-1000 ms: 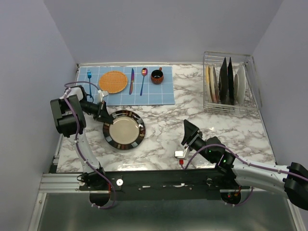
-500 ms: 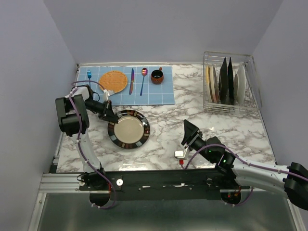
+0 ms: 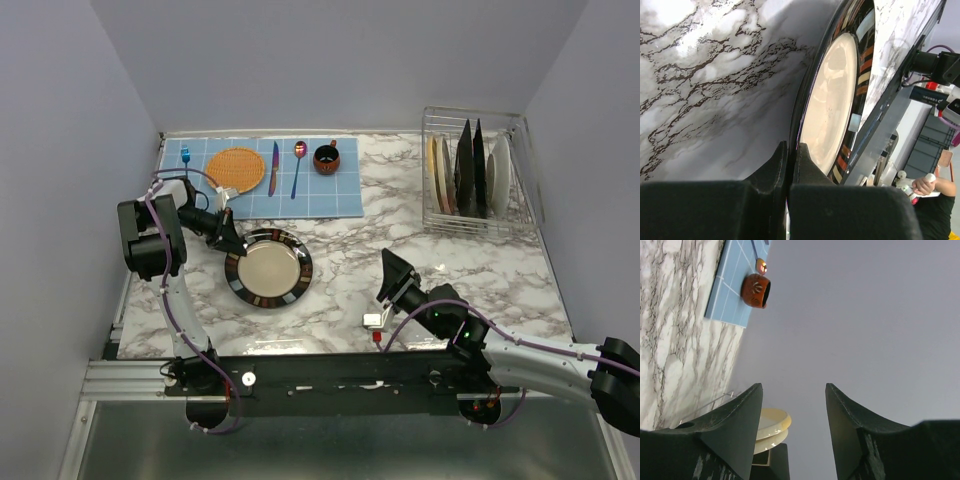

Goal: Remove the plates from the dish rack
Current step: Place the plate at the center of the board.

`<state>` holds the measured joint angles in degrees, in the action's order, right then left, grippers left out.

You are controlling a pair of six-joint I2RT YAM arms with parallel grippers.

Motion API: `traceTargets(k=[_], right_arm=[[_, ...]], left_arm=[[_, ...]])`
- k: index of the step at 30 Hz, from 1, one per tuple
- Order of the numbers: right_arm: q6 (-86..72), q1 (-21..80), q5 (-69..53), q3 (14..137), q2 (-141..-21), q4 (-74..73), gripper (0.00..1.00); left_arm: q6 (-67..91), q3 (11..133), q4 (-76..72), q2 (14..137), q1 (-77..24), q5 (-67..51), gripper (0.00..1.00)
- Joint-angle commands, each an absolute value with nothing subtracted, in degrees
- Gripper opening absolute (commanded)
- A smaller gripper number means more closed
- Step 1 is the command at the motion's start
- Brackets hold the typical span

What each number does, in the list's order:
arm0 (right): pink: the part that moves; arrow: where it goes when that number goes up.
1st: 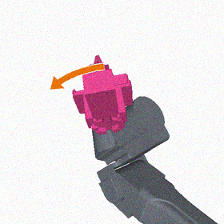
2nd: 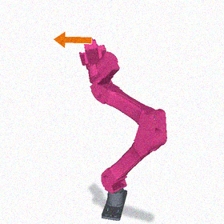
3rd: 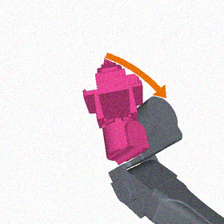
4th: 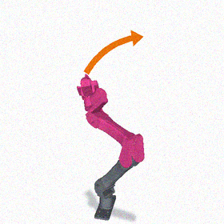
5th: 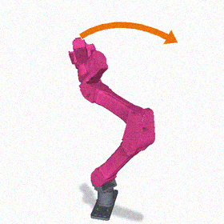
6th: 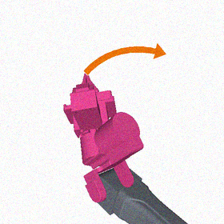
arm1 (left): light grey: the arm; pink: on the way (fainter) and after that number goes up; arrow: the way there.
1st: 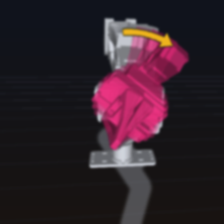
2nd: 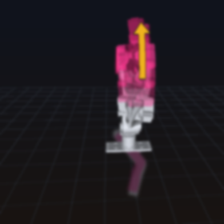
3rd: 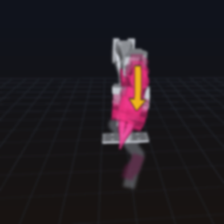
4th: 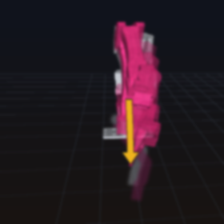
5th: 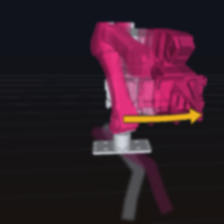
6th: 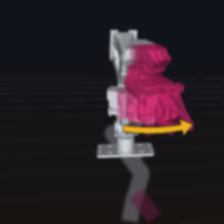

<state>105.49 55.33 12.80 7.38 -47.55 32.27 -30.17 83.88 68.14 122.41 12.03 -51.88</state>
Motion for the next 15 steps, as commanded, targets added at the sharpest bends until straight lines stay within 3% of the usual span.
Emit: traceTargets(k=[1, 9, 15], right_arm=[[105.8, 55.2, 12.0, 6.5, -46.8, 34.0, 0.61], [105.9, 55.2, 12.0, 6.9, -46.6, 34.0, 0.6], [106.0, 55.3, 12.0, 6.8, -46.1, 34.0, 0.6]], left_arm=[[-31.8, 85.3, 57.8, 123.9, 11.4, -38.9, 0.09], [-30.2, 86.9, 58.1, 124.3, 11.3, -35.3, 0.22], [-29.8, 87.5, 57.7, 124.5, 11.3, -32.3, 0.23]])
